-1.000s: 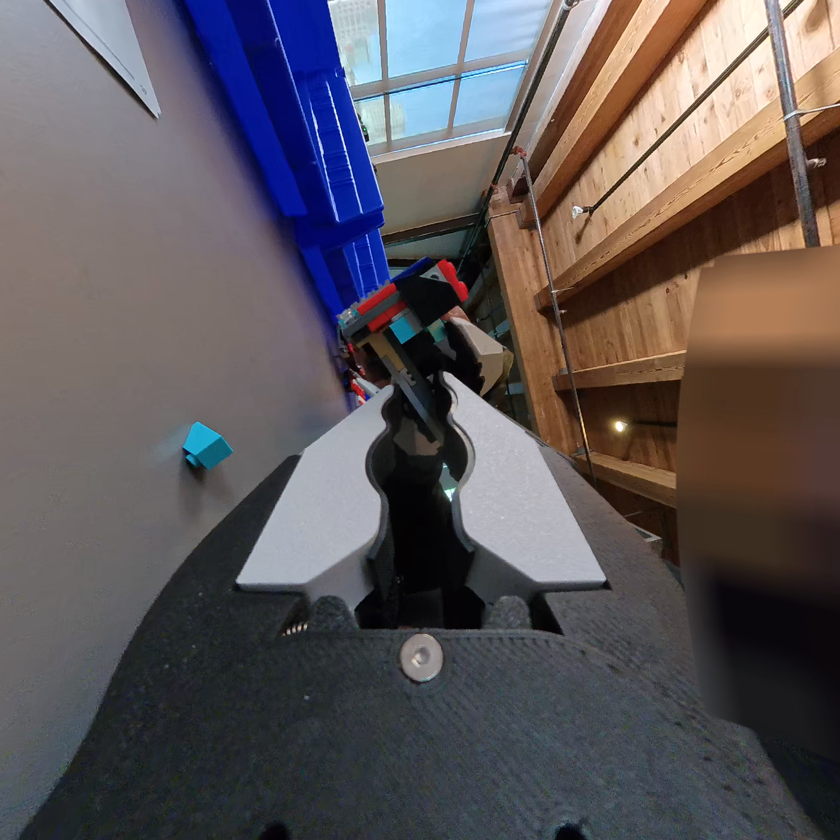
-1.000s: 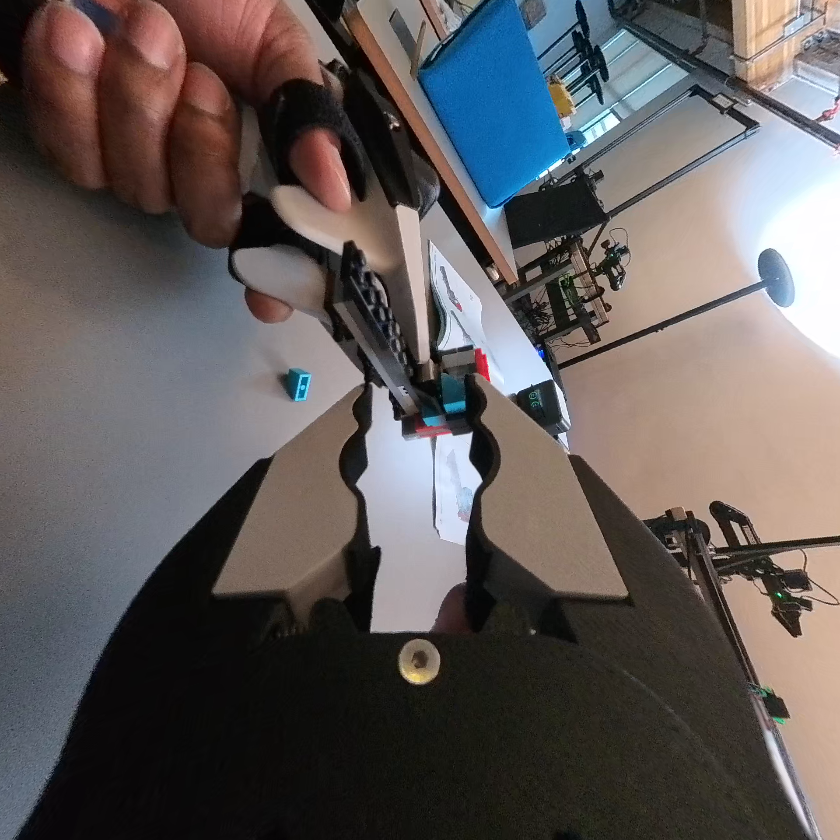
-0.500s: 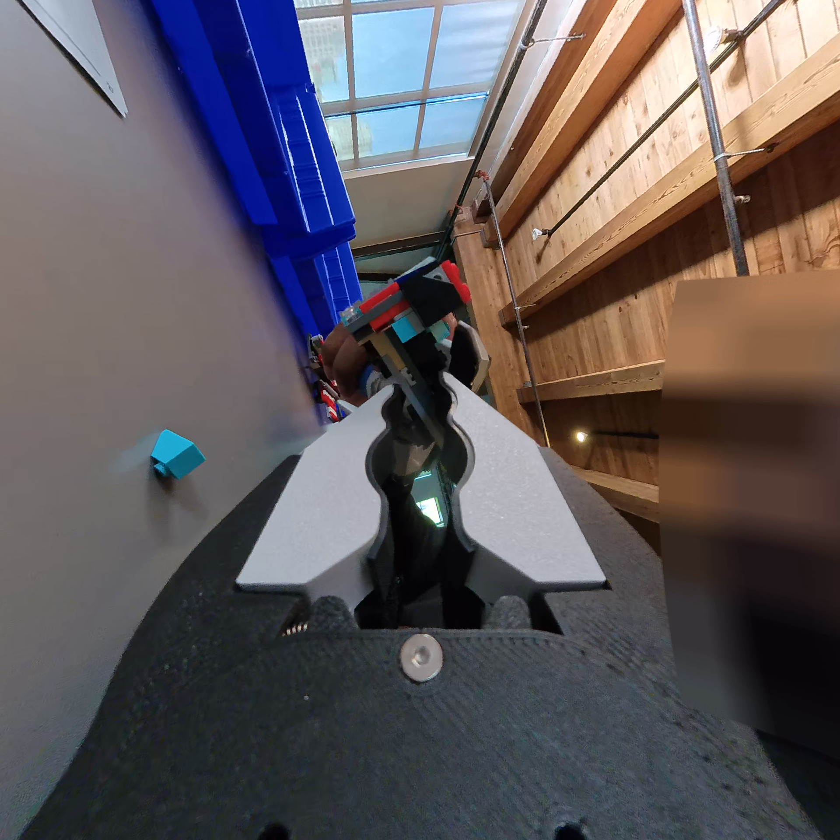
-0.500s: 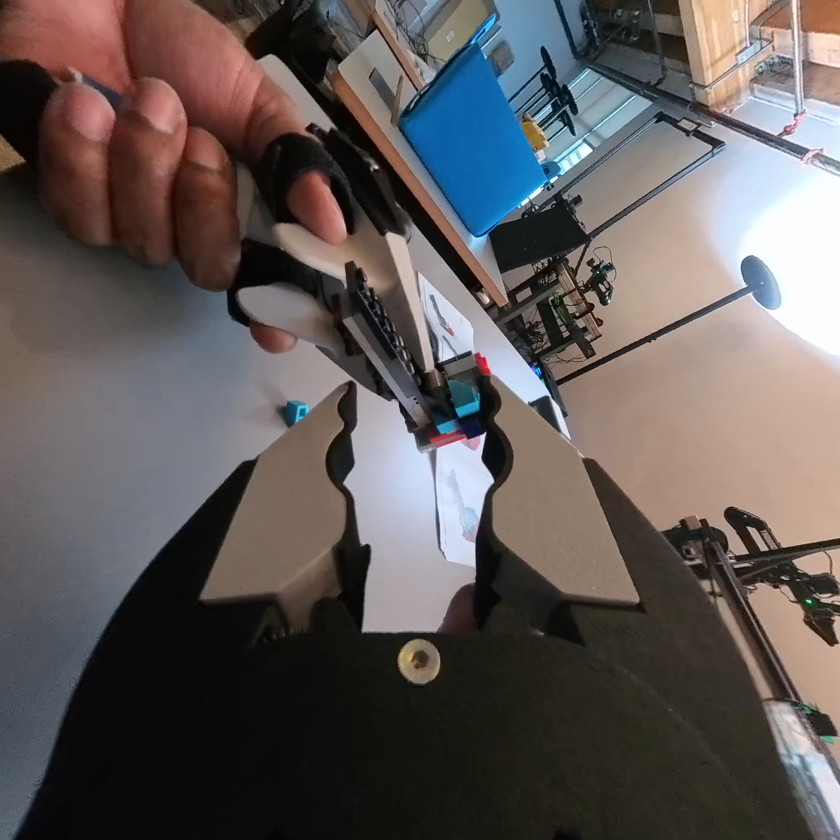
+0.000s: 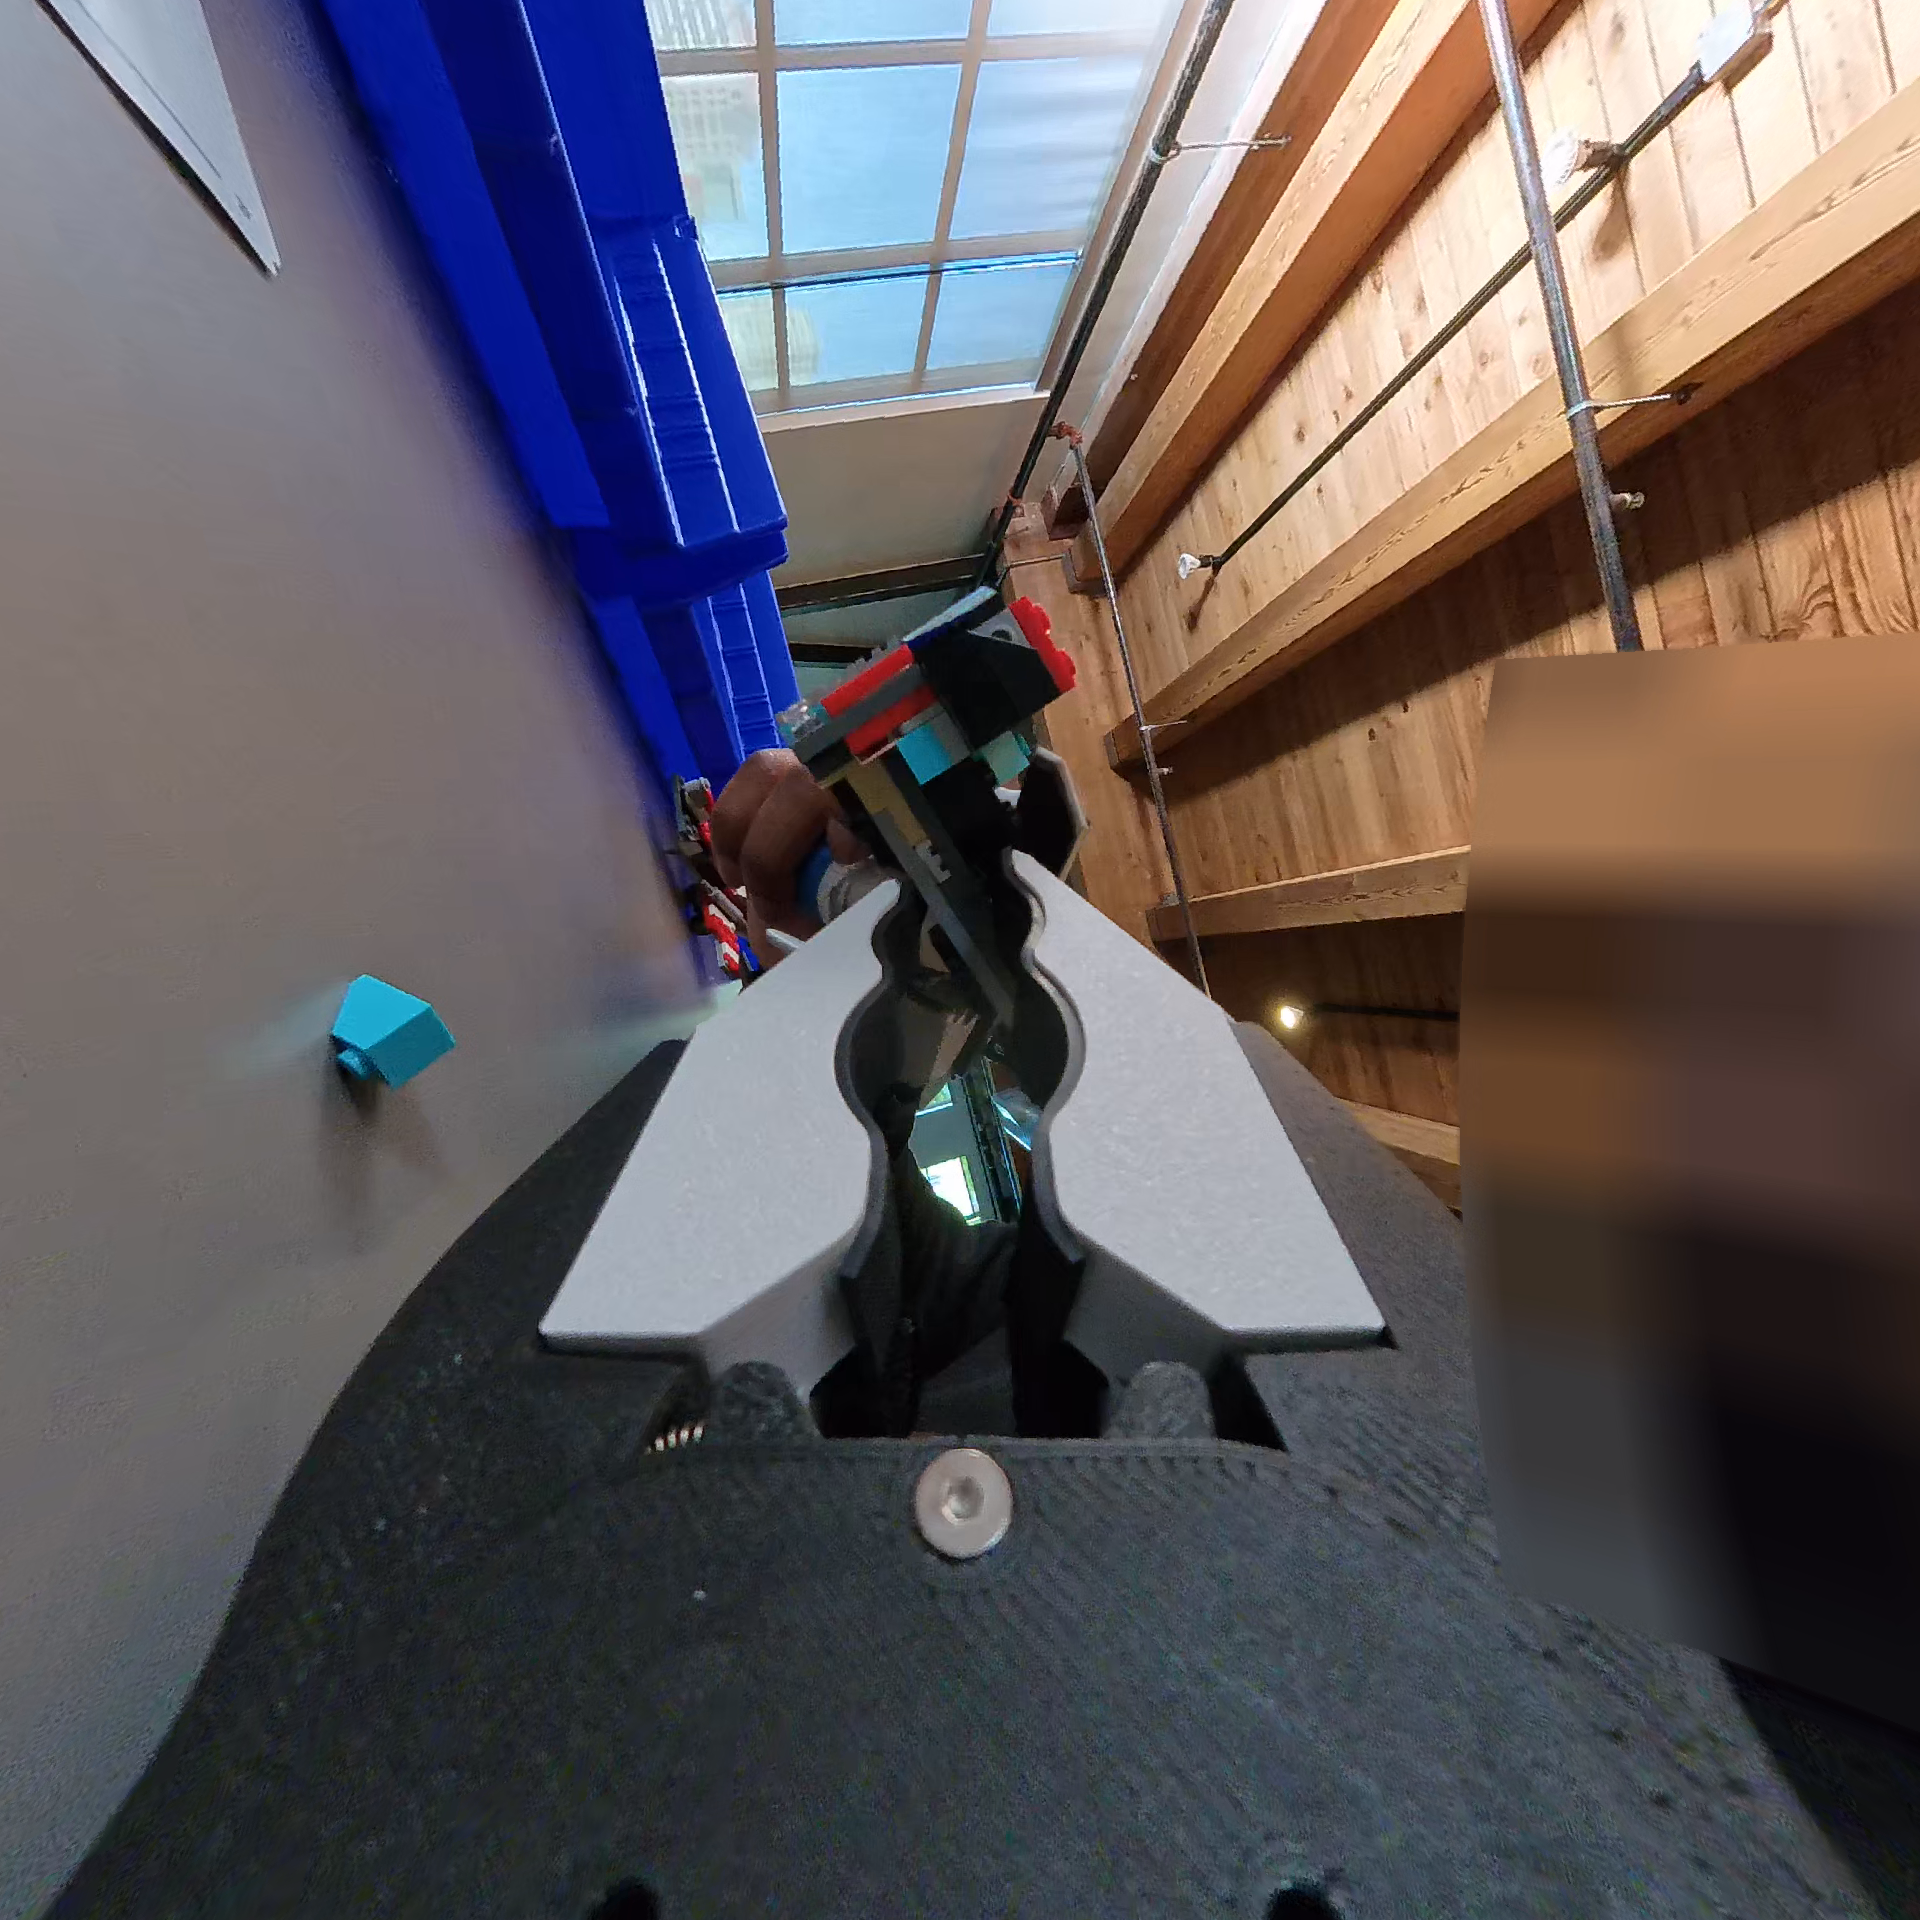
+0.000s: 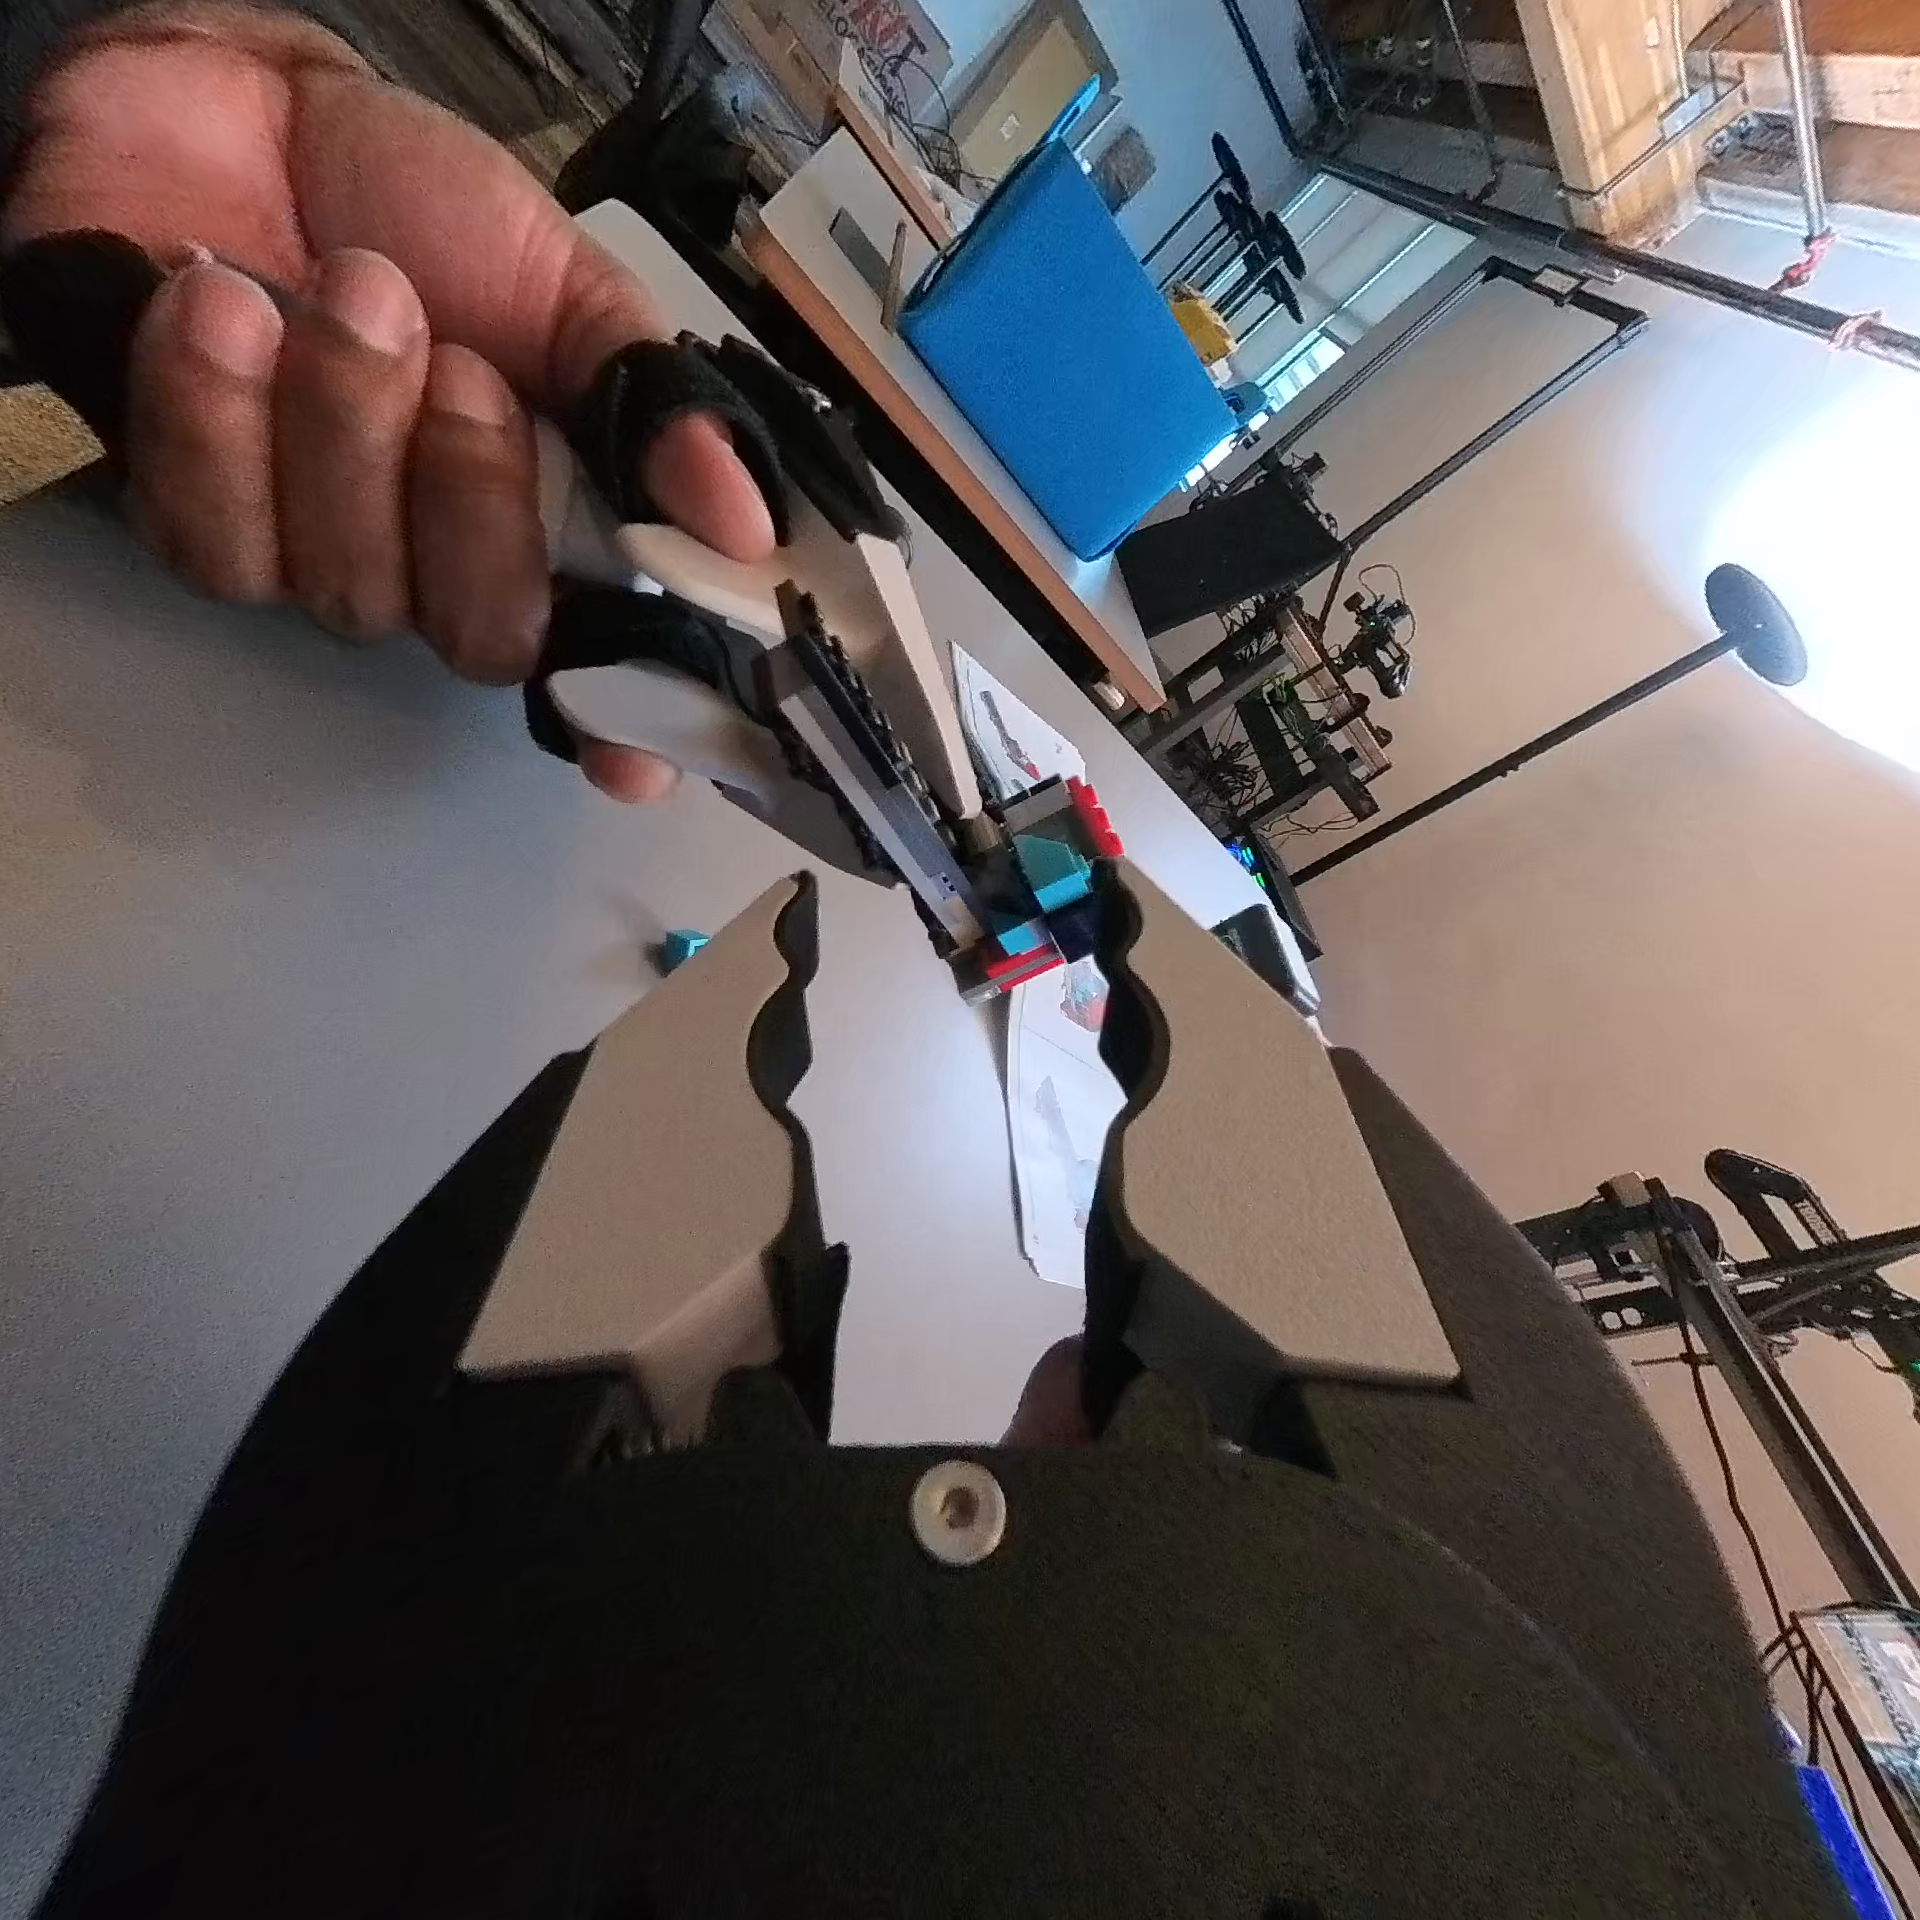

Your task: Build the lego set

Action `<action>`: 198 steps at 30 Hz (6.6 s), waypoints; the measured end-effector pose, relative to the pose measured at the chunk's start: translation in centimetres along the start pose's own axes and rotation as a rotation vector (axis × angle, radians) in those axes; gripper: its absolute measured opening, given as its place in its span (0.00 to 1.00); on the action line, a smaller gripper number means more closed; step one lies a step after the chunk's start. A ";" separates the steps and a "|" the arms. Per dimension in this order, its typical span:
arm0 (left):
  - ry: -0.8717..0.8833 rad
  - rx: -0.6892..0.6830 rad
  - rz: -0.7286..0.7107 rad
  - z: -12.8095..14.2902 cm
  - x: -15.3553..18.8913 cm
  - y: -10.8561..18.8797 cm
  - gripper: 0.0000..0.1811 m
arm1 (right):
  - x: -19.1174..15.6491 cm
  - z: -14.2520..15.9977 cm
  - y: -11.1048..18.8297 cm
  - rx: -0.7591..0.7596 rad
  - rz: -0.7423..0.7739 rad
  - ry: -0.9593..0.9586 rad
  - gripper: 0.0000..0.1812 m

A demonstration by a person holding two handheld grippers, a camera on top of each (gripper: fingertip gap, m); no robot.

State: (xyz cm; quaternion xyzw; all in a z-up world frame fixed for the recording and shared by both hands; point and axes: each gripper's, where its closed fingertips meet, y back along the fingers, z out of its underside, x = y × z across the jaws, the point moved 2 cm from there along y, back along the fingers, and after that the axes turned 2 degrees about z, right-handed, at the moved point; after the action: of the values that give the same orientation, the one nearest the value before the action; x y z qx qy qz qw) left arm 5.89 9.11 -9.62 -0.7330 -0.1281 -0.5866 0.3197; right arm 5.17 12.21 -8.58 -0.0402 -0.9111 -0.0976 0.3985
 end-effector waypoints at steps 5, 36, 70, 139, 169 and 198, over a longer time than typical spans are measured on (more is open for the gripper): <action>-0.003 -0.004 -0.003 0.1 0.0 -0.1 0.08 | -0.3 0.3 -0.1 -0.015 -0.011 0.013 0.30; -0.196 0.051 0.130 0.7 2.6 -0.3 0.08 | 1.2 -0.6 1.8 0.174 -0.029 -1.912 0.29; -0.504 -0.031 -0.002 2.4 2.1 -2.3 0.08 | 2.0 -0.7 2.4 0.361 -0.050 -2.103 0.27; -0.286 0.030 -0.181 4.4 0.1 -1.7 0.08 | -0.4 0.6 2.7 0.264 0.140 -2.187 0.18; -0.283 0.000 -0.185 4.6 0.1 -1.9 0.08 | -0.4 0.5 2.9 0.273 0.157 -2.166 0.19; -0.275 -0.055 -0.119 3.5 2.4 -1.2 0.23 | 0.5 -1.6 3.1 0.358 0.043 -2.039 0.19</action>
State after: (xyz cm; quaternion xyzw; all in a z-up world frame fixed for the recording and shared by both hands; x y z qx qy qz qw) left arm 8.62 11.79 -7.35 -0.8060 -0.1981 -0.5017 0.2437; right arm 6.47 14.93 -6.71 -0.0602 -0.8163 0.1267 -0.5603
